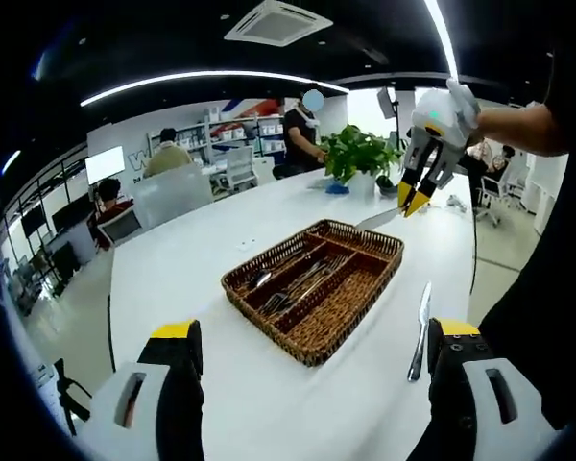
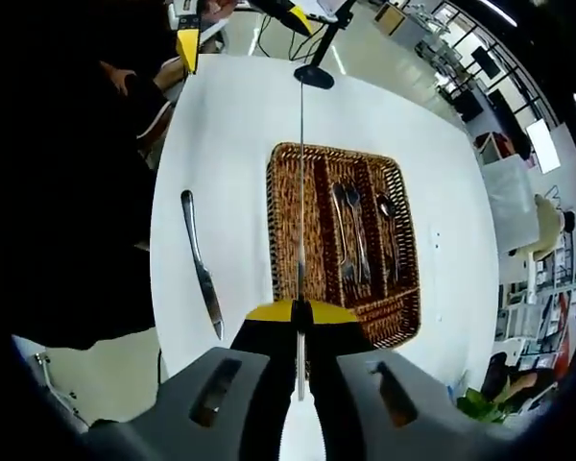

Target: Arrange the knives, forks, and spoons in their matching storage slots by inserting each utensil handle-first until every utensil is classified and aligned in the correct compartment

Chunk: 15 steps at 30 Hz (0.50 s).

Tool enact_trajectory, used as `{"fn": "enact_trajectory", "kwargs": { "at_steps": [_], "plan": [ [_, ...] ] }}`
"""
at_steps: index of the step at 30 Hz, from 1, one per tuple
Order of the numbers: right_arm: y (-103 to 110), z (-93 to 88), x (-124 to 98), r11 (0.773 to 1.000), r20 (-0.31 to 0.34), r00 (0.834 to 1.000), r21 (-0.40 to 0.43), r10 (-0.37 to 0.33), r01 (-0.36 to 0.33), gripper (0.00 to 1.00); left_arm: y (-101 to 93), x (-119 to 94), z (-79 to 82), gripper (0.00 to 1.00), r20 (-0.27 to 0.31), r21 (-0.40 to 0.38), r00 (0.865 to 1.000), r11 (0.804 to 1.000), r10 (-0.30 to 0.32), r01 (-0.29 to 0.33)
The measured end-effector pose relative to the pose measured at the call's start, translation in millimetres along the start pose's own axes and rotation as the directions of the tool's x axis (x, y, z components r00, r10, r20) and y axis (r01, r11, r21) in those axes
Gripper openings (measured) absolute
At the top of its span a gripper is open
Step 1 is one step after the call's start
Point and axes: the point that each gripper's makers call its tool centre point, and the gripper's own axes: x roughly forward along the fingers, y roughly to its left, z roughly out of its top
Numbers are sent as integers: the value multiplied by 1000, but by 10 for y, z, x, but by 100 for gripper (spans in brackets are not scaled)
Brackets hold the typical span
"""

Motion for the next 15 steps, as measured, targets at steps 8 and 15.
{"fn": "enact_trajectory", "kwargs": {
  "at_steps": [8,15],
  "plan": [
    [-128,44,61,1000,-6,1000,-11,-6,6,0,19,-33,-64,99,-24,21,1000,1000,-14,14],
    [-255,15,125,1000,-41,999,-24,2,-3,0,114,-43,-84,99,-37,14,999,1000,-9,9]
  ]
}}
